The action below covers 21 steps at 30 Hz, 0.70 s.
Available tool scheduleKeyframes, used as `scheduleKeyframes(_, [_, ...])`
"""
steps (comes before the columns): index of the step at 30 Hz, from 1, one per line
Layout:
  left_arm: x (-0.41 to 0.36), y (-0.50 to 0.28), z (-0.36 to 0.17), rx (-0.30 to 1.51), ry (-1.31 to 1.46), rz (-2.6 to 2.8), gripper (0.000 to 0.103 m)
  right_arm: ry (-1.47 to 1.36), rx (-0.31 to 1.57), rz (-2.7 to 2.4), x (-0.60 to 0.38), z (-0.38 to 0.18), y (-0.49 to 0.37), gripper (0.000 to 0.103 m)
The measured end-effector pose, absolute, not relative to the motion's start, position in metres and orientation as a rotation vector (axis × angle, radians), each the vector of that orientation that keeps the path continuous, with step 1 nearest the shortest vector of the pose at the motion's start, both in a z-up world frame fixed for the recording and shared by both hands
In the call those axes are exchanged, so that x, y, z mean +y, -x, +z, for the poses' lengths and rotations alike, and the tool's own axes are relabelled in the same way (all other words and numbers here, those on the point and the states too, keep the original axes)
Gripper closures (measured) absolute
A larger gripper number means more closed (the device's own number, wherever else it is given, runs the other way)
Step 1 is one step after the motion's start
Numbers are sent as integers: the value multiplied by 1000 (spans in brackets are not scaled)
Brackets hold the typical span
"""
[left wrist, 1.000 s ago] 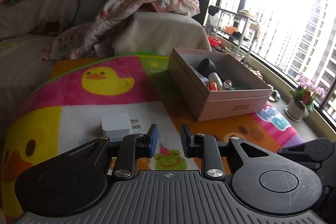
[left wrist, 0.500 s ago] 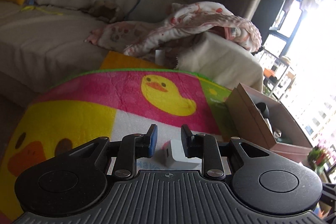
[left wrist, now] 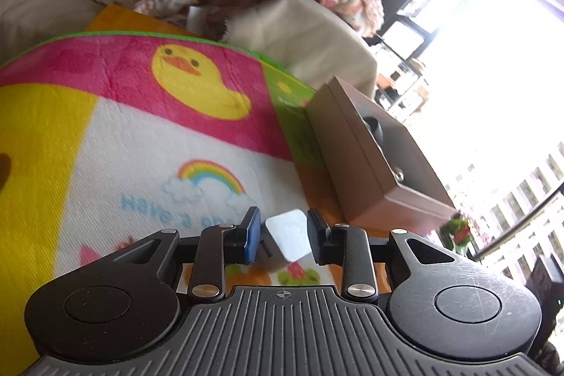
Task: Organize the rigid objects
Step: 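Grasp the white USB-C cable box with the right tool, then grasp the white charger cube with the left tool while the right tool holds the cable box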
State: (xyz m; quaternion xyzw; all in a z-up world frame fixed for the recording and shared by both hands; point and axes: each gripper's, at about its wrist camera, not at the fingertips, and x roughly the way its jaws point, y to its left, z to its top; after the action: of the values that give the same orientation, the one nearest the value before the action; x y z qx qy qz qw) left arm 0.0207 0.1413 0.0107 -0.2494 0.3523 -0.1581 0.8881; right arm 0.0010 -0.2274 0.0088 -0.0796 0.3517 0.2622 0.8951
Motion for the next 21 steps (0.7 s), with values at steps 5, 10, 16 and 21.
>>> scheduleKeyframes(5, [97,2,16,757,251,-374,71,165,730,553,-224,7,-1,13])
scheduleKeyframes(10, [58,7,14,781,6,-376,69,178,733,556,-221,7,-1,10])
scheduleKeyframes(16, [35,11,11,789,-48,-429,54,180,733,556,-221,7,-1,10])
scheduleKeyframes(21, [18,12,12,812,-90,-455,27,182,733,556,-220,6,-1,9])
